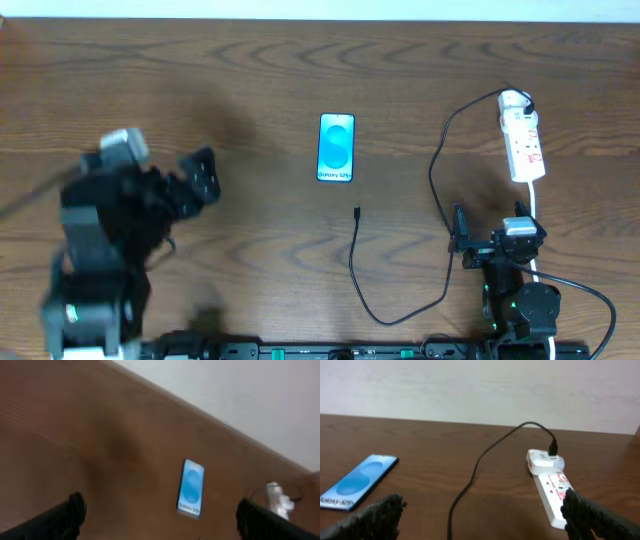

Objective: Plug charger to phone and switch on socket
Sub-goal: 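Move the left gripper forward over the blue phone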

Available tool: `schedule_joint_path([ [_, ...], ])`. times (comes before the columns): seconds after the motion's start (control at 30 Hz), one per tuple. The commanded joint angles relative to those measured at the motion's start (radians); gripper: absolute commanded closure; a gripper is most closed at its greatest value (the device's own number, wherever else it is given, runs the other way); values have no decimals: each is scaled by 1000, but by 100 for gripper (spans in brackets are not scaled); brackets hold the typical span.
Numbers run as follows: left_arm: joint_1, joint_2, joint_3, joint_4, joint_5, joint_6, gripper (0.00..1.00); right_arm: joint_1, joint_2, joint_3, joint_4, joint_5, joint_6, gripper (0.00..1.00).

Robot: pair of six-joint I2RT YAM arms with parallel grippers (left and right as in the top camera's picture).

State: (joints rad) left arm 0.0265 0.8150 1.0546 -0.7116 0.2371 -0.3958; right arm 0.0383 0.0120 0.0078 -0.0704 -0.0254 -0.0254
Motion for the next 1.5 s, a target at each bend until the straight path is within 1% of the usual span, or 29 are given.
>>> schedule_joint_path([
  [0.0,5,271,293,-258,107,88,2,-5,-3,-2,-6,5,13,1],
  [0.07,5,354,367,-336,218,88,2,-5,-3,-2,-5,5,13,1],
  [0.13,5,432,392,-315,338,87,2,-5,-3,-2,-5,5,13,1],
  [0.17,0,456,396,-311,359,84,2,-5,-3,-2,-5,5,13,1],
  [0.27,-47,540,421,-348,346,77,2,-5,-3,-2,-5,5,13,1],
  [0.37,-140,650,500,-458,208,77,2,-5,-3,-2,-6,5,13,1],
  [0.43,-206,738,600,-552,90,77,2,-5,-3,-2,-5,5,13,1],
  [0.57,-299,905,805,-672,2,77,2,-5,-3,-2,-6,5,13,1],
  [0.63,-341,1015,943,-748,-53,77,2,-5,-3,-2,-5,5,13,1],
  [0.73,-372,1136,1087,-806,-74,79,2,-5,-3,-2,-5,5,13,1],
  [0.8,-380,1199,1135,-801,-74,88,2,-5,-3,-2,-5,5,13,1],
  [0.9,-380,1249,1138,-749,-68,79,2,-5,-3,-2,-5,5,13,1],
  [1.07,-383,1322,1136,-644,-63,-13,2,-5,-3,-2,-6,5,13,1],
  [1.23,-422,1402,1135,-613,-54,-12,2,-5,-3,-2,-5,5,13,1],
  [1.33,-459,1455,1135,-594,-55,40,2,-5,-3,-2,-6,5,13,1],
  [1.47,-481,1509,1135,-556,-74,47,2,-5,-3,-2,-5,5,13,1],
])
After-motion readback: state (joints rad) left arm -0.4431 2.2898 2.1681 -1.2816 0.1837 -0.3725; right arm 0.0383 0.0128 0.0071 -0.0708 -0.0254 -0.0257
